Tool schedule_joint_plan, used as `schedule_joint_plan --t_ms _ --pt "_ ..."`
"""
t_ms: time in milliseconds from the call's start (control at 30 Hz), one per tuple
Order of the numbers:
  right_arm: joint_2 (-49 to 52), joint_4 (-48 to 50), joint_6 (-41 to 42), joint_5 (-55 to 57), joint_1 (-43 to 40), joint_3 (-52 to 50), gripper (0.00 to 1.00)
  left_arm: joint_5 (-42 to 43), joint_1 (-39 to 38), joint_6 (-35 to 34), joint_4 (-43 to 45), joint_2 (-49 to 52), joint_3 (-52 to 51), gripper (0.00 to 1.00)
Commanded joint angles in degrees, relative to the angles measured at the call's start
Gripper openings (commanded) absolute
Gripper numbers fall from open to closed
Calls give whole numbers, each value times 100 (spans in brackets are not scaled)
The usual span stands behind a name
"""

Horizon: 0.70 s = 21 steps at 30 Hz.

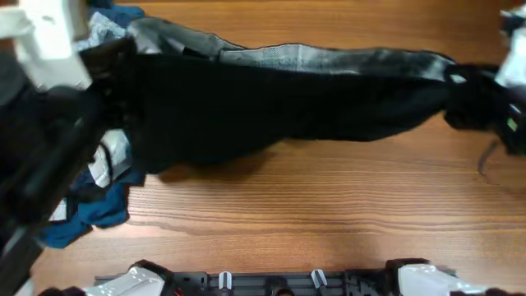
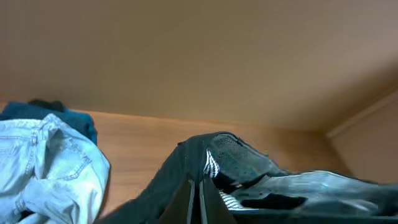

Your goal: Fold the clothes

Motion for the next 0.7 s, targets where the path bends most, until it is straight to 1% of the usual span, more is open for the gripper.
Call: schedule_joint_plan --t_ms 0,100,233,367,433,500,600,667 --pt "-476 -138 323 704 9 623 4 -96 37 -96 63 -380 50 4" --pt "-728 -210 334 765 9 890 4 90 37 -96 63 -540 50 4" --pt "-866 -256 354 780 9 1064 4 111 37 -90 42 -629 50 4" --pt "-706 -254 337 1126 9 1047 4 -256 37 -90 -160 -372 42 4" --pt "-509 -254 280 1167 9 1047 4 -302 37 -87 -249 -105 39 4" --pt "-164 -256 116 1165 9 1047 5 -518 37 -92 -345 256 42 4" --pt "404 -254 -15 1071 9 1047 4 -920 39 -94 -348 782 42 4" --pt "984 -256 -157 890 9 1047 4 -955 57 -94 -345 1241 42 4"
